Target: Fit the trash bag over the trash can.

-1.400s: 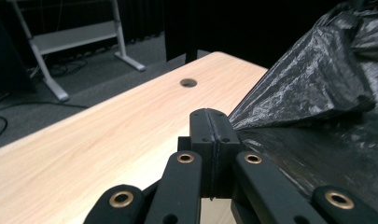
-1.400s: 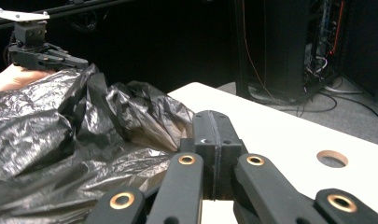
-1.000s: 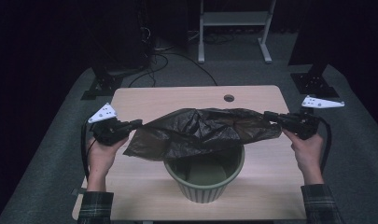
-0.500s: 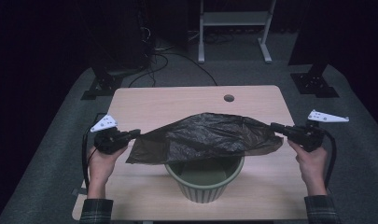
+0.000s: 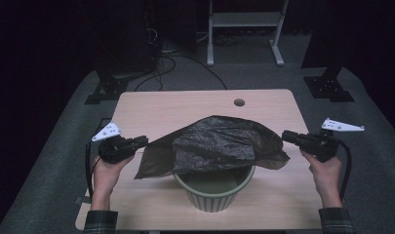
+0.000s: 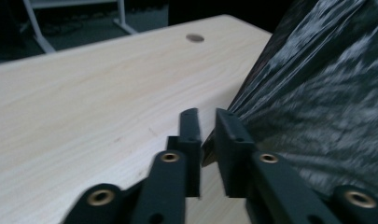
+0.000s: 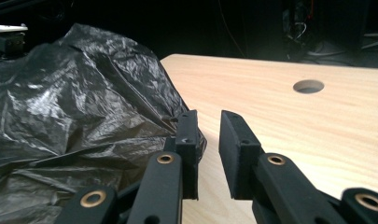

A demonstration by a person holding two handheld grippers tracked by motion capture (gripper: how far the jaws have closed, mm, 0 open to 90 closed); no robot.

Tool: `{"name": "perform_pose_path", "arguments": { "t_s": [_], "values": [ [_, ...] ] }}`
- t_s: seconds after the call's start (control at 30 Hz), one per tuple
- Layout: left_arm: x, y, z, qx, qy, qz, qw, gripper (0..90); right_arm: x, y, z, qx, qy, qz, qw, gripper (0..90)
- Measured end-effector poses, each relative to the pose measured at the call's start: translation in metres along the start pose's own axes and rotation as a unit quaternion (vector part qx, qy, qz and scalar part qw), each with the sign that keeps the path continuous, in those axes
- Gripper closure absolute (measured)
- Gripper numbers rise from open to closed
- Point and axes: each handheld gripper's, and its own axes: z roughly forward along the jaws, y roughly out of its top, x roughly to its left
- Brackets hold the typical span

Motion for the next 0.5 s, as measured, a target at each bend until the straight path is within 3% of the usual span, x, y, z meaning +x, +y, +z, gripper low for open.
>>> {"name": "perform_pose_path", "arguments": {
  "t_s": [0.2, 0.33, 0.5],
  "values": [
    [-0.007, 0.016, -0.019, -0.034, -0.006, 0.012, 0.9993, 71.8, 0.008, 0.013, -0.011, -0.014, 0.001, -0.015, 0.9998, 72.9],
    [-0.022, 0.028, -0.025, -0.047, -0.022, 0.035, 0.9981, 68.7, 0.018, 0.023, -0.018, -0.024, 0.006, -0.031, 0.9992, 68.4],
    [-0.046, 0.040, -0.027, -0.056, -0.048, 0.064, 0.9952, 66.2, 0.040, 0.032, -0.019, -0.023, 0.035, -0.057, 0.9975, 66.2]
  ]
}}
